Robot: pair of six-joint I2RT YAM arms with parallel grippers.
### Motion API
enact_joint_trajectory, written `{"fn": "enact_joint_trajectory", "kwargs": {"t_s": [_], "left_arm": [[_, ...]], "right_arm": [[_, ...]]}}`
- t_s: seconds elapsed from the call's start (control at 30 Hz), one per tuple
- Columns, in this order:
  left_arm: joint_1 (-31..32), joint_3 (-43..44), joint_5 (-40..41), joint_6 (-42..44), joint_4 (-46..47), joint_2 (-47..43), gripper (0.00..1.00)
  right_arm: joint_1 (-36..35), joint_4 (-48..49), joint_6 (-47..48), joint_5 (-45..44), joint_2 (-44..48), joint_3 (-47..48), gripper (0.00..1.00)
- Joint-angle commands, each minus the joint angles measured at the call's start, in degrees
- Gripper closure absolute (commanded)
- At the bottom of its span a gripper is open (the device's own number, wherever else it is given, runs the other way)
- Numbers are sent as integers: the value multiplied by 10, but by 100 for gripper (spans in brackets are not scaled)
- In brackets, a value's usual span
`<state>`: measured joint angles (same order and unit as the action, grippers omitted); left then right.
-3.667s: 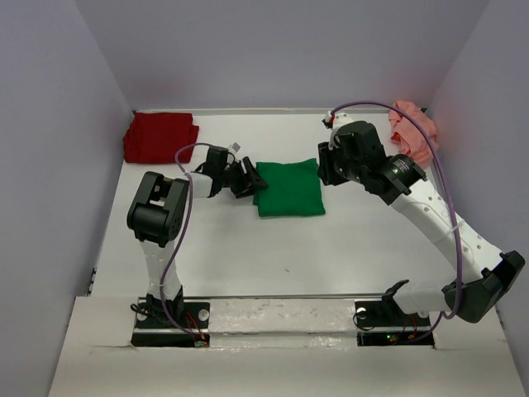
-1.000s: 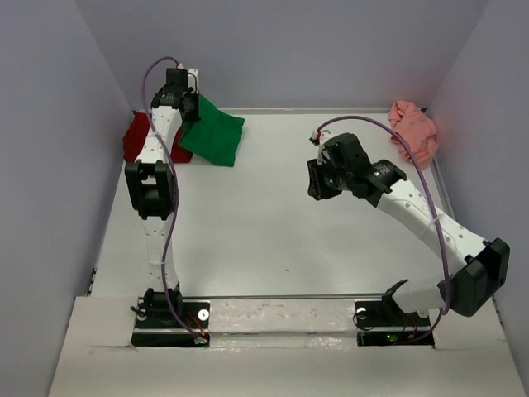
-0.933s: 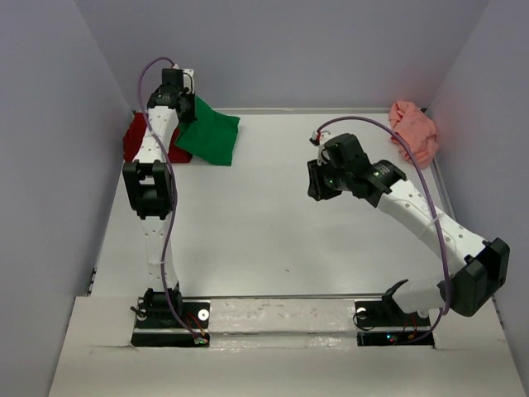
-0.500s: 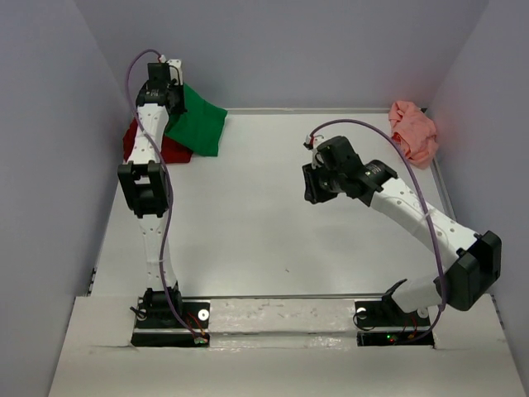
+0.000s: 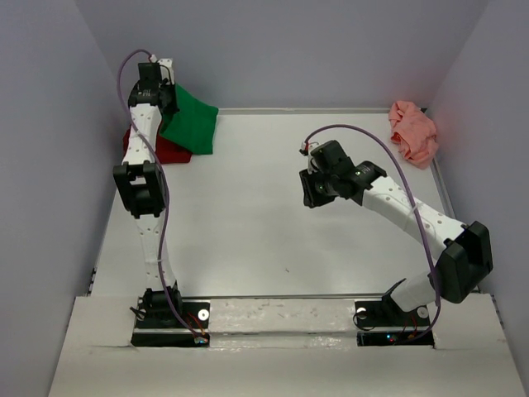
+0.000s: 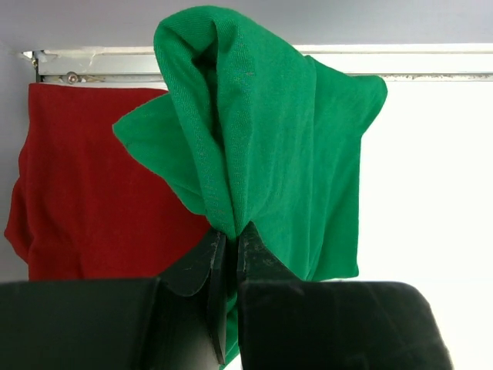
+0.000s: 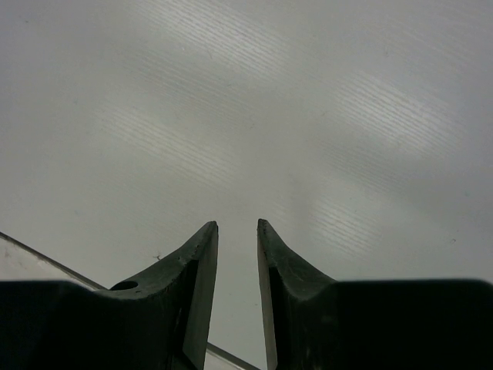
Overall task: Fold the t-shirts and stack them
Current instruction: Neatly place the folded tshirt to the corner
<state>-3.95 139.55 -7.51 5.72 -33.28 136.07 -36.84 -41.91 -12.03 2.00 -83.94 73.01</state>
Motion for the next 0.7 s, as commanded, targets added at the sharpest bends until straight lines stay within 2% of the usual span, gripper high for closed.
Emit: {"fn": "enact_joint_trajectory", "kwargs": {"t_s": [0.0,0.67], "left_arm": [[-8,16,-1,7,14,-53,100],[-16,-20,1,-3,13,-141,100]], "right_arm": [[-4,28,3,6,4,-6,67],[-10,56,3,19,0,-30,67]]}}
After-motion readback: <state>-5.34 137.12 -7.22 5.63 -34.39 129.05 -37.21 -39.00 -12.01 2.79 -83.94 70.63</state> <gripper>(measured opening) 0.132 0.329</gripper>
